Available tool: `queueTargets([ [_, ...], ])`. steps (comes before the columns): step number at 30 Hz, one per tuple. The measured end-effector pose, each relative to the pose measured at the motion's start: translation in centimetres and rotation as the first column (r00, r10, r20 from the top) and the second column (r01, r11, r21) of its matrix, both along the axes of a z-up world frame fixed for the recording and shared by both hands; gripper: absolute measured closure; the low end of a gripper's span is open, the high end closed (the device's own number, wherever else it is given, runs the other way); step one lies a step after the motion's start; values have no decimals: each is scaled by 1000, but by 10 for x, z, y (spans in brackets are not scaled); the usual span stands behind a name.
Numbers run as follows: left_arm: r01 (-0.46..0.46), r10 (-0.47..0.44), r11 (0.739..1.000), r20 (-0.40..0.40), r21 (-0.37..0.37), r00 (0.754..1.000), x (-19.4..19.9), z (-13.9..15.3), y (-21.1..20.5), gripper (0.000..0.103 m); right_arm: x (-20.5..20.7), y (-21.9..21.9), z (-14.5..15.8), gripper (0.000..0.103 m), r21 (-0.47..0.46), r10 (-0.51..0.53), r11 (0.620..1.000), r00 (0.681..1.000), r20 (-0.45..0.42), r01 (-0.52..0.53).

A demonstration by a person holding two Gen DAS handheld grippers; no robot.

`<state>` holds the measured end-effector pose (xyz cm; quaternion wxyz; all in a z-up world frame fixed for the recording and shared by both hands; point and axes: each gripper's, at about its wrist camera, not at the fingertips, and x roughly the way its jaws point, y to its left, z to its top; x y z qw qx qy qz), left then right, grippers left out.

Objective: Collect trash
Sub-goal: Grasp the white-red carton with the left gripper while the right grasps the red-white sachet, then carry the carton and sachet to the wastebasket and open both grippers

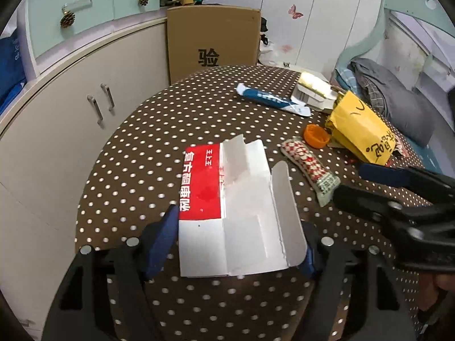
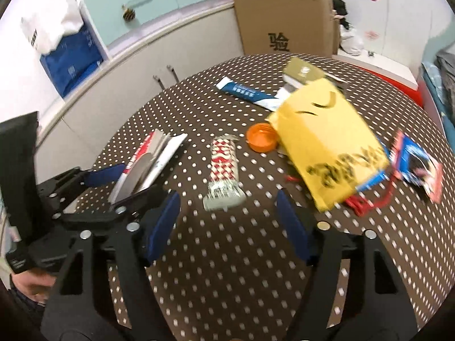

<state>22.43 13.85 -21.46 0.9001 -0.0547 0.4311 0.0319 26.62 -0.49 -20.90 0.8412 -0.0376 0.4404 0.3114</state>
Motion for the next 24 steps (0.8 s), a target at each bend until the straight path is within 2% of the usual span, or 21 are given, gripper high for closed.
queueTargets([
  [2, -10, 10, 1000, 1, 1, 1000, -1, 0, 7, 32, 8, 9, -4, 48, -13, 4, 1000, 1000, -5, -4],
  [4, -8, 8, 1000, 5, -15, 1000, -2, 0, 11, 32, 13, 19, -8, 61, -75, 3, 997, 999, 33, 0],
  [7, 2, -2, 1000, 8, -24, 1000, -1, 0, 14, 32, 12, 27, -8, 77, -106, 28, 994, 998, 56, -22],
  [11, 15, -14, 999, 17, -47, 1000, -1, 0, 17, 33, -2, 25, -9, 84, -116, 53, 992, 995, 79, -44],
  [24, 118, -113, 982, 46, -145, 993, -20, 1, -11, 33, -41, -63, -1, 85, 18, -92, 996, 994, 56, 91],
])
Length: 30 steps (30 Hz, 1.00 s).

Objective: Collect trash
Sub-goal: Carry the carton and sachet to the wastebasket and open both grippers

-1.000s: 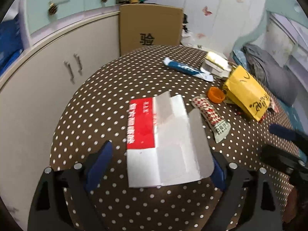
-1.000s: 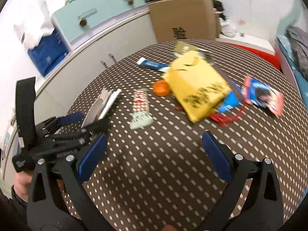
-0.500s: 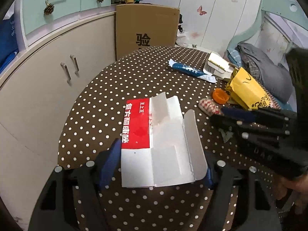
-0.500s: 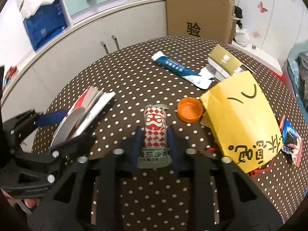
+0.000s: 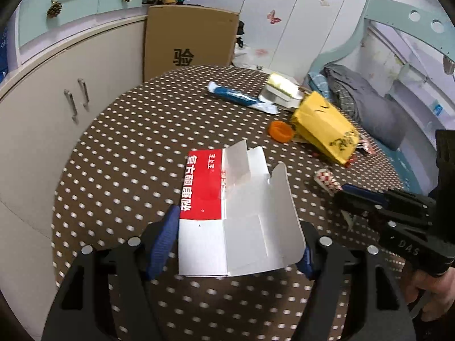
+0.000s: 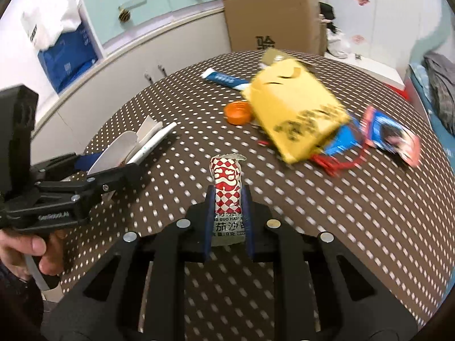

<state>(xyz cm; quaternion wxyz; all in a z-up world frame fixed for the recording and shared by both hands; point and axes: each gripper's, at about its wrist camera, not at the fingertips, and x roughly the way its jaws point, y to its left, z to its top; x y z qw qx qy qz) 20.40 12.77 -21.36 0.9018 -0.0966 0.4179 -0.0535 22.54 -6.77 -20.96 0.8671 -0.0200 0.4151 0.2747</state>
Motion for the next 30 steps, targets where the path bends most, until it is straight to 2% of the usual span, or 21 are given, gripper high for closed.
queueTargets([
  [14, 124, -124, 992, 48, 7, 991, -6, 17, -68, 34, -22, -77, 32, 85, 71, -127, 990, 989, 71, 122],
  [19, 159, -159, 987, 98, 8, 982, -10, 35, -90, 34, -31, -105, 49, 85, 102, -178, 981, 977, 114, 167],
  [24, 205, -206, 979, 173, 23, 963, -12, 64, -121, 34, -39, -144, 74, 85, 138, -247, 965, 954, 171, 225],
  [30, 280, -281, 959, 252, 38, 926, -1, 96, -179, 34, -47, -201, 99, 85, 184, -341, 935, 913, 223, 304],
])
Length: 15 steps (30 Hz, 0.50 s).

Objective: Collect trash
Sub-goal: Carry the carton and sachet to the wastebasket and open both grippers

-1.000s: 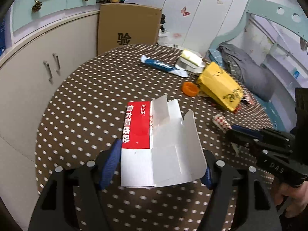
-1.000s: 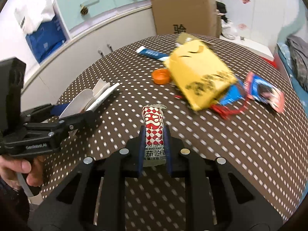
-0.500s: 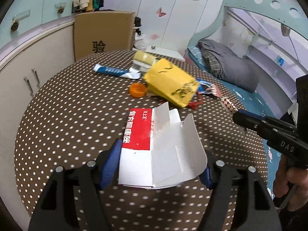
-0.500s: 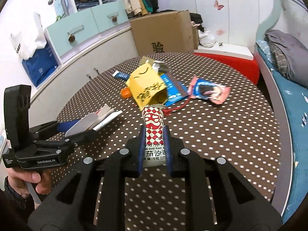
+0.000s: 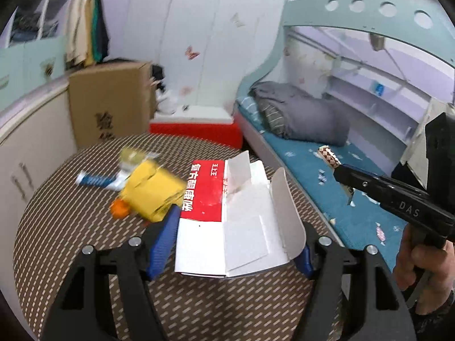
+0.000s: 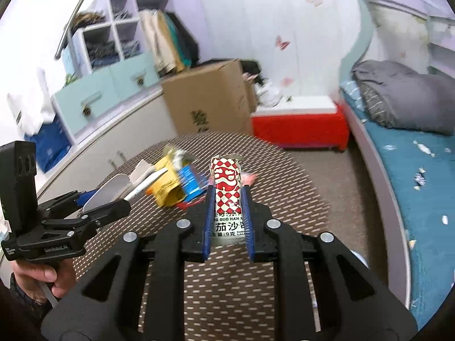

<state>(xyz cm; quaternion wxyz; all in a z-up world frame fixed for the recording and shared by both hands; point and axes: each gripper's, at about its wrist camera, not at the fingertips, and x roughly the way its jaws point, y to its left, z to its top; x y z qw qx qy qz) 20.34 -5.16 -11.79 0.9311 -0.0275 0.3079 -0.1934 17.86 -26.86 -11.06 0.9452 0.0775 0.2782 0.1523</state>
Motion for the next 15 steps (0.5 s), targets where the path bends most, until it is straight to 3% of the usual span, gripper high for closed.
queueTargets([
  [9, 123, -123, 992, 61, 0, 991, 19, 25, -90, 34, -7, -110, 13, 85, 80, -192, 979, 981, 32, 189],
  [15, 194, -193, 981, 51, -6, 980, 32, 25, -144, 34, 6, -176, -18, 85, 123, -299, 945, 953, -55, 304],
])
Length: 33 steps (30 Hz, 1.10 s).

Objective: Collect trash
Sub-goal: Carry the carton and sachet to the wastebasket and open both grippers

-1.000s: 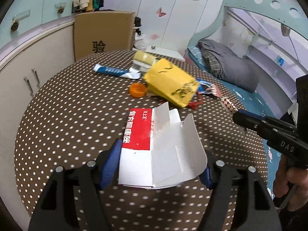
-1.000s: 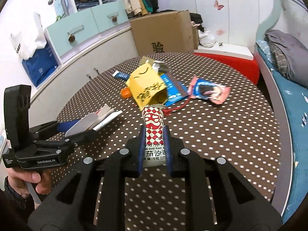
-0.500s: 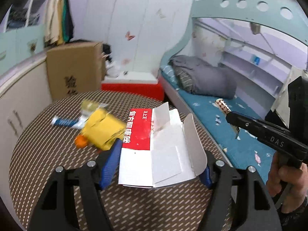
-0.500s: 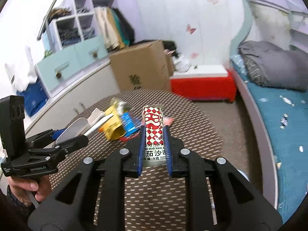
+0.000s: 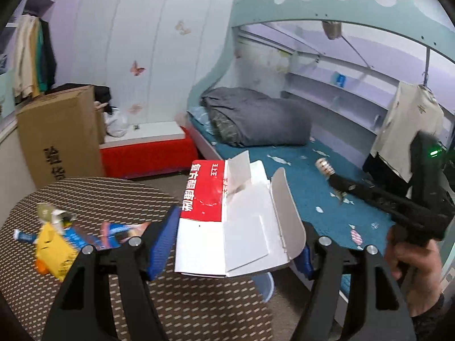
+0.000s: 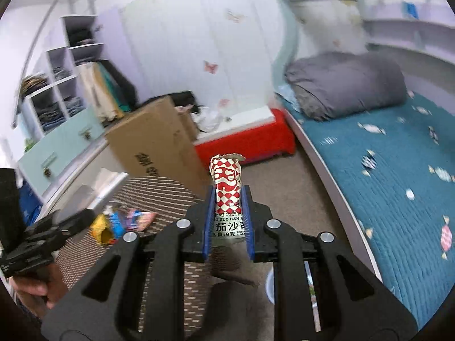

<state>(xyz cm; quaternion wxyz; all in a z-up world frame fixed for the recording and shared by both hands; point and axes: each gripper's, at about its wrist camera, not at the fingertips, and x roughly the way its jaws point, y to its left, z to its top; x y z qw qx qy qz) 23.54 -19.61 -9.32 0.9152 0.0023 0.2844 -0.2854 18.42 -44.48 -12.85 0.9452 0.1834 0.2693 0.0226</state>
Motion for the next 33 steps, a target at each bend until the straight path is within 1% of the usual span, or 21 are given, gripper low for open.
queueTargets([
  [2, 28, -28, 1000, -22, 3, 999, 5, -7, -15, 34, 8, -18, -19, 85, 37, -18, 999, 999, -38, 20],
  [5, 57, -56, 998, -57, 18, 997, 14, -21, -39, 34, 25, -40, -61, 85, 79, -50, 995, 990, -133, 61],
  [6, 61, -60, 998, -63, 23, 996, 15, -24, -43, 34, 31, -47, -80, 85, 99, -57, 992, 984, -170, 75],
  [10, 85, -79, 995, -97, 60, 992, 25, -42, -69, 34, 53, -64, -139, 84, 159, -58, 982, 961, -271, 104],
  [11, 90, -83, 994, -103, 69, 991, 27, -46, -77, 34, 56, -67, -149, 82, 169, -57, 980, 956, -287, 109],
  [12, 96, -87, 992, -110, 79, 990, 30, -50, -83, 34, 66, -74, -171, 81, 187, -51, 975, 942, -331, 119],
  [13, 105, -93, 990, -119, 94, 989, 33, -56, -91, 34, 73, -74, -183, 73, 203, -45, 971, 934, -355, 124],
  [14, 111, -97, 988, -129, 108, 987, 36, -61, -98, 34, 77, -79, -198, 43, 222, -47, 965, 924, -380, 140],
  [15, 114, -97, 986, -140, 120, 985, 40, -66, -105, 34, 79, -87, -217, 33, 235, -74, 955, 910, -408, 183],
  [16, 124, -102, 983, -162, 137, 982, 45, -74, -116, 34, 77, -92, -225, 29, 240, -93, 947, 900, -425, 212],
  [17, 130, -104, 980, -175, 148, 979, 47, -79, -122, 34, 74, -97, -232, 29, 258, -107, 936, 892, -439, 239],
  [18, 140, -106, 975, -194, 172, 975, 53, -88, -132, 34, 64, -104, -235, 29, 296, -121, 917, 895, -429, 266],
  [20, 155, -109, 966, -217, 209, 970, 60, -99, -147, 34, 50, -110, -229, 29, 308, -142, 910, 905, -401, 279],
  [23, 182, -106, 942, -264, 282, 959, 73, -124, -175, 34, 36, -119, -213, 27, 304, -166, 909, 916, -365, 286],
  [24, 194, -101, 930, -288, 312, 952, 78, -135, -187, 34, 30, -123, -206, 26, 302, -173, 909, 921, -349, 286],
  [27, 220, -91, 907, -342, 359, 935, 90, -158, -205, 33, 16, -131, -186, 24, 278, -193, 918, 930, -313, 284],
  [29, 238, -74, 884, -384, 401, 921, 101, -177, -217, 32, 12, -134, -174, 23, 270, -194, 922, 936, -295, 277],
  [30, 257, -71, 874, -415, 412, 907, 106, -185, -221, 26, 8, -136, -168, 23, 264, -197, 925, 939, -281, 273],
  [31, 261, -47, 860, -441, 439, 896, 112, -191, -226, 18, 6, -137, -165, 21, 261, -200, 926, 941, -273, 272],
  [32, 261, -45, 861, -446, 437, 894, 115, -193, -228, 12, 4, -137, -161, 20, 258, -200, 928, 943, -265, 270],
  [33, 255, -46, 866, -439, 430, 897, 117, -193, -228, 8, 2, -136, -157, 20, 257, -196, 930, 947, -256, 262],
])
